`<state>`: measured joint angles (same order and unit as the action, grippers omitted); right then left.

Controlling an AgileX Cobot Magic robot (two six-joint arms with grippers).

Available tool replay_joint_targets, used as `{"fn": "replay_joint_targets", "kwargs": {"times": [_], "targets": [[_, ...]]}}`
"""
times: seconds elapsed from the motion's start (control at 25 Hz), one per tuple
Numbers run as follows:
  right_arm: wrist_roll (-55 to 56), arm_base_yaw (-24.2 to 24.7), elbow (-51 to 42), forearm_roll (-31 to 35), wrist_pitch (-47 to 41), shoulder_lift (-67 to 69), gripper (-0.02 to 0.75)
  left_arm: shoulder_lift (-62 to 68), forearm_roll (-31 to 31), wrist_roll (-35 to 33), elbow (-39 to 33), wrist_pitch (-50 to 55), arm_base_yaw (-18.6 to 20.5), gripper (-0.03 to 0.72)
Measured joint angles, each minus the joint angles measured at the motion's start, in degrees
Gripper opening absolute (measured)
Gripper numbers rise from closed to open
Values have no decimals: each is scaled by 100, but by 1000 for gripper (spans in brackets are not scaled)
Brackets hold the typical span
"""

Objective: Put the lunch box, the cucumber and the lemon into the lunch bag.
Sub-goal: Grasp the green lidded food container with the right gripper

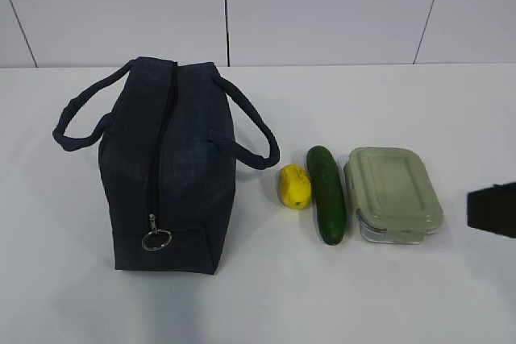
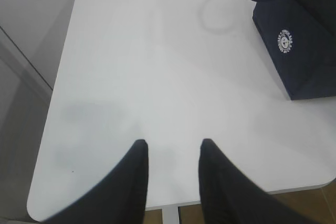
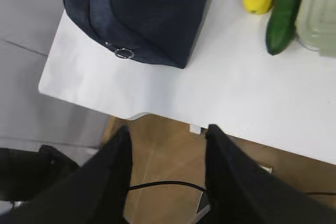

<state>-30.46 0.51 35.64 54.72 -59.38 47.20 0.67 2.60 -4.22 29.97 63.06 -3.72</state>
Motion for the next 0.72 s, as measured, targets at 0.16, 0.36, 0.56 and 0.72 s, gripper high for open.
{"fn": "replay_joint_targets", "kwargs": {"times": [0.16,0.36,0.56,0.72], "targets": [[-741,0,517,386,-338,1228,354,0,0,0,0,0,0,237],[-1449,30,1146,533,-812,2704,354,0,0,0,0,0,0,236],[-2077,454,1462,975,-877,3782,354,0,0,0,0,0,0,236],[-2417,935,1550,1203,-866,4336,354,0,0,0,0,0,0,236]]}}
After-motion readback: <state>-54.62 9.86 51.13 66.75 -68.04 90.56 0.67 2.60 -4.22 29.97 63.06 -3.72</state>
